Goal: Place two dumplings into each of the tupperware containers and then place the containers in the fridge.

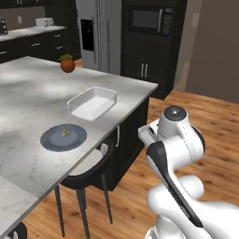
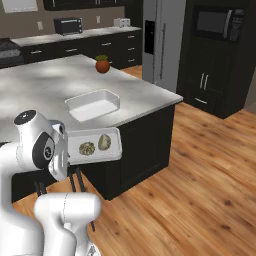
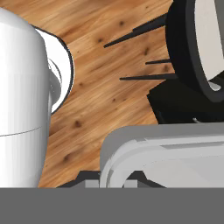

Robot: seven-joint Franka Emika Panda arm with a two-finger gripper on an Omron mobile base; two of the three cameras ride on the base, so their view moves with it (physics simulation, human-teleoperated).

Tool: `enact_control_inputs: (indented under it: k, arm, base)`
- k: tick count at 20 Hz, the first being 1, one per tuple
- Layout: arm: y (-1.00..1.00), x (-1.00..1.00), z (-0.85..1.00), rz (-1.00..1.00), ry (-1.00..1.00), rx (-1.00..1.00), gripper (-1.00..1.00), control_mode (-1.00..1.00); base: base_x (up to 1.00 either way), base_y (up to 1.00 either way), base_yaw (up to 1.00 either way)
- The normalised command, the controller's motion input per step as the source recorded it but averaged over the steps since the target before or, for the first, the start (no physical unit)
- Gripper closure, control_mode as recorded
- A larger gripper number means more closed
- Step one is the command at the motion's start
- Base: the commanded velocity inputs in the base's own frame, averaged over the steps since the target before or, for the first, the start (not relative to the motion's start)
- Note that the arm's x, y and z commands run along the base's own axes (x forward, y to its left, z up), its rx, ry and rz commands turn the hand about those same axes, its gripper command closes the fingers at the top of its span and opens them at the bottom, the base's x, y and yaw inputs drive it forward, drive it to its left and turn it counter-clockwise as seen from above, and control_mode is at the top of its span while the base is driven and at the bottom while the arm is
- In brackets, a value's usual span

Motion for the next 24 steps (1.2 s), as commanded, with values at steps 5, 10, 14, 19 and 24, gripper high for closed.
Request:
enact_control_inputs:
  k: [5, 10, 14, 19, 24]
  arm:
    - [0.0, 0.0, 0.0, 0.0, 0.0, 0.0, 1.0, 1.0]
    - [0.0, 0.0, 0.0, 0.0, 0.0, 0.0, 1.0, 1.0]
    - [0.0, 0.0, 0.0, 0.0, 0.0, 0.0, 1.0, 1.0]
    - [0.0, 0.0, 0.0, 0.0, 0.0, 0.0, 1.0, 1.0]
    - [0.0, 0.0, 0.0, 0.0, 0.0, 0.0, 1.0, 1.0]
  base:
    - [0.2, -0.52, -0.32]
    - [0.61, -0.47, -0.28]
    - [0.97, -0.49, -0.21]
    - [1.0, -0.59, -0.15]
    - [1.0, -0.55, -0.1]
